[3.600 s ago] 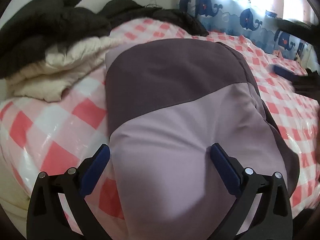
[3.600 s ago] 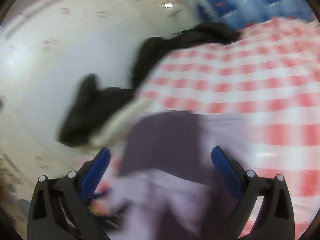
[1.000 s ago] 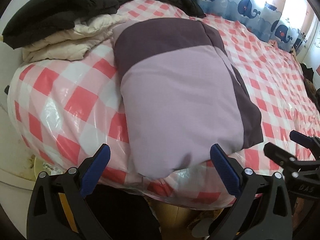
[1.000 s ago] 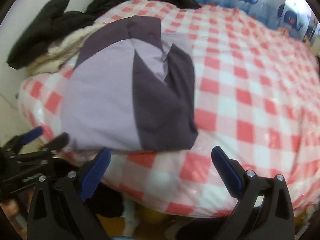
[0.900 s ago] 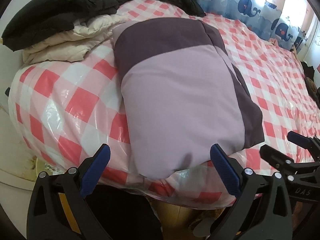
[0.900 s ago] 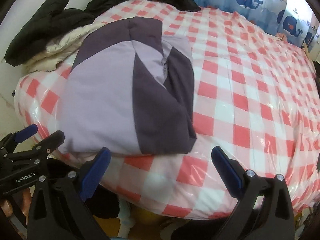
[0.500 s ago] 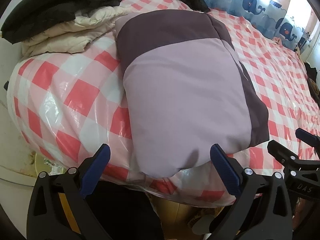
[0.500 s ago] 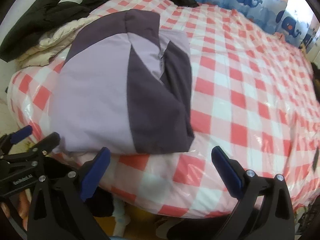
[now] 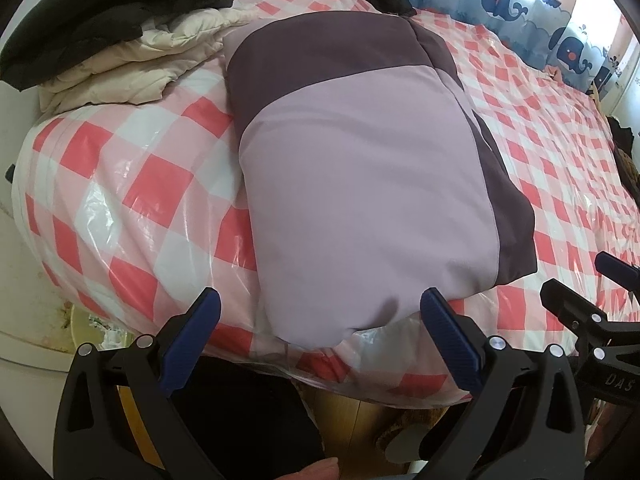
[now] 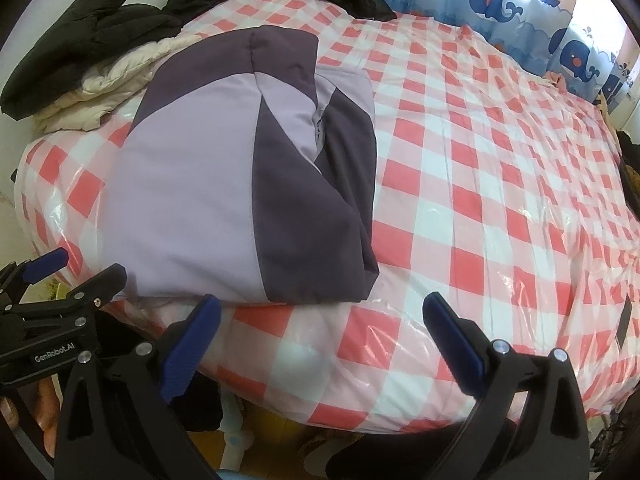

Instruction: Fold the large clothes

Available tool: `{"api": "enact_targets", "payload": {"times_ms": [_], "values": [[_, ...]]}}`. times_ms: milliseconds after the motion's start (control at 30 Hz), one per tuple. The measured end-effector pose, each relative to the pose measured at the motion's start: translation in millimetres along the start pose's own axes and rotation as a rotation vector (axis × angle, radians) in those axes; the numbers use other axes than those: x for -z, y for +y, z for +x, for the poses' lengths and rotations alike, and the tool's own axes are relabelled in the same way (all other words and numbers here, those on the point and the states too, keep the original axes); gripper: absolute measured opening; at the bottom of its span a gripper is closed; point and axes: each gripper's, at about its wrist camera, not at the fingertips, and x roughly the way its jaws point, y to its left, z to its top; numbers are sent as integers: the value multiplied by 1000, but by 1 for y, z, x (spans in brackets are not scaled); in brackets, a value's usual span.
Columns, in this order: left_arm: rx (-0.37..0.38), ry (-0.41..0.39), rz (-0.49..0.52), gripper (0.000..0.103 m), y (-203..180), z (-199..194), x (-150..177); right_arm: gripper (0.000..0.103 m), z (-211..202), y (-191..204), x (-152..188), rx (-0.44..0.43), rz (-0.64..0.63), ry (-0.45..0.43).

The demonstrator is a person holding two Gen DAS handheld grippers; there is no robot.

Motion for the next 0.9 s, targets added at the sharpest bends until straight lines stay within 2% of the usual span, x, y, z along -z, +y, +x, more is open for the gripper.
{"api": "enact_targets", "payload": {"times_ms": [900], "values": [[-5,6,-8,96,4,4,0,97,9,9,2,-40,-12,27]]}}
